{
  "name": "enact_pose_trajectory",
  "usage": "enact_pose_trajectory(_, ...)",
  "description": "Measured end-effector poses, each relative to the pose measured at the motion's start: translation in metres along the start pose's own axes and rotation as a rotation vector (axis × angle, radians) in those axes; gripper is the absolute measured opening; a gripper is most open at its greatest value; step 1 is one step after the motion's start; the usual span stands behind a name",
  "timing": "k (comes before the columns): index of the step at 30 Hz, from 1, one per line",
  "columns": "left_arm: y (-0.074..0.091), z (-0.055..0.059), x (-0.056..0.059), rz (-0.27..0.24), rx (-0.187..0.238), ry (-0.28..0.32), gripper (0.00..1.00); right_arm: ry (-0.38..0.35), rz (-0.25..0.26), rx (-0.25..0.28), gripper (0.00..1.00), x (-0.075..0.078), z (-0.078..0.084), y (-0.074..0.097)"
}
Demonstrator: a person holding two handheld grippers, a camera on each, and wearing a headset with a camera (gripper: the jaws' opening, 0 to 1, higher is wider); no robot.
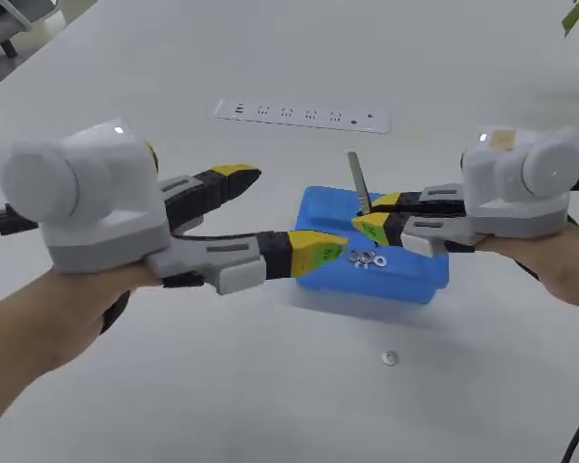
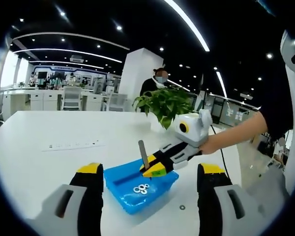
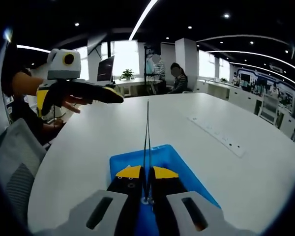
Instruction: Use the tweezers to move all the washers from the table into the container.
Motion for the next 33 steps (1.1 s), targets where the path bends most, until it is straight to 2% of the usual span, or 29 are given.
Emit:
enact_pose_trajectory(2, -0.011, 0.000, 0.000, 0.022, 0.004, 0.015, 0.77, 0.014, -0.013, -0.003, 0.07, -0.002, 0.000, 0.000)
enact_pose_trajectory(3, -0.017, 0.000, 0.003, 0.054, 0.008, 0.041, 0.75, 0.017, -0.019, -0.003, 0.07, -0.002, -0.001, 0.001)
enact_pose_trajectory(5, -0.024, 0.001, 0.003, 0.078, 0.004, 0.047, 0.72, 0.023, -0.030, -0.004, 0.07, -0.003, 0.000, 0.001)
enact_pose_trajectory(8, -0.034, 0.003, 0.003, 0.122, -0.022, 0.040, 0.60, 0.019, -0.053, 0.001, 0.07, -0.007, 0.000, 0.004)
enact_pose_trajectory(9, -0.035, 0.003, 0.004, 0.126, -0.020, 0.039, 0.54, 0.009, -0.075, 0.011, 0.07, -0.010, 0.000, 0.005)
enact_pose_trajectory(10, -0.038, -0.001, 0.007, 0.159, -0.003, 0.046, 0.48, 0.014, -0.084, 0.015, 0.07, -0.012, 0.000, 0.005)
enact_pose_trajectory(11, -0.041, -0.004, 0.012, 0.189, 0.010, 0.079, 0.43, 0.010, -0.093, 0.013, 0.07, -0.014, 0.001, 0.006)
enact_pose_trajectory(12, -0.042, -0.004, 0.012, 0.196, 0.008, 0.090, 0.37, 0.005, -0.102, 0.013, 0.07, -0.015, 0.001, 0.006)
enact_pose_trajectory(13, -0.044, -0.003, 0.011, 0.197, 0.003, 0.086, 0.36, 0.006, -0.111, 0.015, 0.07, -0.017, 0.002, 0.006)
enact_pose_trajectory(15, -0.047, 0.000, 0.009, 0.198, -0.019, 0.052, 0.36, 0.007, -0.121, 0.014, 0.07, -0.019, 0.003, 0.006)
enact_pose_trajectory(17, -0.047, 0.003, 0.013, 0.225, -0.042, 0.043, 0.29, 0.000, -0.132, 0.016, 0.07, -0.022, 0.003, 0.006)
enact_pose_trajectory(20, -0.046, 0.003, 0.020, 0.263, -0.049, 0.042, 0.25, 0.000, -0.147, 0.021, 0.07, -0.025, 0.002, 0.006)
enact_pose_trajectory(22, -0.046, 0.007, 0.023, 0.287, -0.071, 0.007, 0.19, 0.010, -0.150, 0.027, 0.07, -0.024, 0.000, 0.005)
enact_pose_trajectory(25, -0.046, 0.006, 0.023, 0.291, -0.069, -0.027, 0.09, 0.028, -0.162, 0.024, 0.07, -0.027, 0.000, 0.005)
enact_pose_trajectory(28, -0.046, 0.005, 0.025, 0.318, -0.067, -0.056, 0.08, 0.033, -0.158, 0.027, 0.08, -0.027, -0.001, 0.005)
enact_pose_trajectory(29, -0.047, 0.004, 0.024, 0.325, -0.069, -0.123, 0.08, 0.040, -0.158, 0.026, 0.08, -0.027, -0.001, 0.005)
enact_pose_trajectory(33, -0.050, 0.005, 0.027, 0.337, -0.083, -0.181, 0.07, 0.047, -0.141, 0.020, 0.08, -0.024, -0.001, 0.004)
Point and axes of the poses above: the centre of the closed fingertips' face, and the gripper's own axes: y roughly backward along the fingers, x roughly to its right, z roughly out of its underside, the point moved 2 cm from there along y, roughly backward along the fingers, and after that the axes turned 10 degrees about x, right-handed, at the moved point
